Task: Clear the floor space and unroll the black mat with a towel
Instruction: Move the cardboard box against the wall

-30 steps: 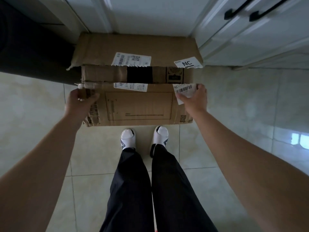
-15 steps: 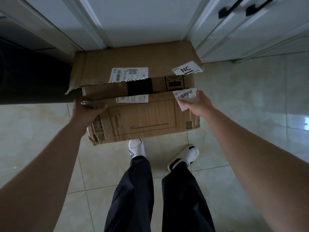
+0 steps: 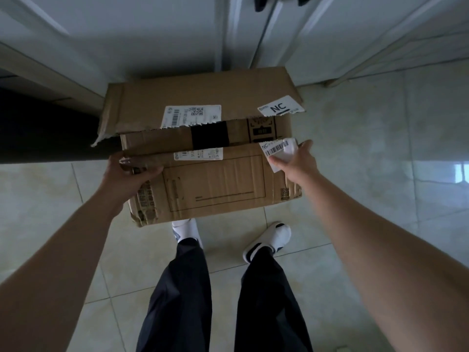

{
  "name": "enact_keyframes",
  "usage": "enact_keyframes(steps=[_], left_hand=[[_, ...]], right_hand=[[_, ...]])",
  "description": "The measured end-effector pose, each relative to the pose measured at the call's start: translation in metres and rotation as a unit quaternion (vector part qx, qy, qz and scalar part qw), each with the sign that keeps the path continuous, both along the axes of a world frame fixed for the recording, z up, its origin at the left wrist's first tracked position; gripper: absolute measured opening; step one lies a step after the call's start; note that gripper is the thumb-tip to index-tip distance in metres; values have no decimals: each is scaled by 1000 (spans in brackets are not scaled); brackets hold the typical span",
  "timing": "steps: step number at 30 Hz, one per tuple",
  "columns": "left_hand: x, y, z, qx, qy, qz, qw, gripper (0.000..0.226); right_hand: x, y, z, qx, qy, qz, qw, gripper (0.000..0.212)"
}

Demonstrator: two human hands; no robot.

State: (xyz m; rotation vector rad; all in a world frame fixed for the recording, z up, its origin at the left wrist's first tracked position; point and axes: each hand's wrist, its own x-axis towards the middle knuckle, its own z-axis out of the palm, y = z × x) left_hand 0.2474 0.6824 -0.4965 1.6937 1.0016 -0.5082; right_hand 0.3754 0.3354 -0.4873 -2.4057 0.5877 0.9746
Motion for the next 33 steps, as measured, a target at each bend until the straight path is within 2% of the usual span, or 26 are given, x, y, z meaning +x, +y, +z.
enact_keyframes(steps=[3, 7, 11, 14, 18, 23, 28, 33], left_hand=[[10, -43, -3, -40, -10, -29, 999, 94], [29, -104, 6, -83, -14, -73, 994, 89], [54, -168, 4, -99, -10, -78, 992, 92], [74, -221, 1, -113, -9, -97, 989, 91], [98, -287, 6, -138, 14, -121, 983, 84], [116, -378, 11, -152, 36, -157, 975, 93], [134, -467, 11, -195, 69, -184, 961, 102], [160, -549, 2, -178, 62, -210, 959, 106]], right_hand=[[-6, -43, -1, -57, -41, -24, 997, 78], [-14, -95, -2, -135, -58, -74, 986, 76], [-16, -148, -6, -142, -82, -161, 973, 71], [-18, -188, -6, -140, -78, -208, 965, 91], [-34, -214, 0, -65, -38, -296, 952, 110], [-41, -256, 3, 43, -22, -429, 902, 128], [-30, -340, 1, 53, -36, -428, 901, 131], [-4, -429, -3, 88, -47, -448, 888, 130]])
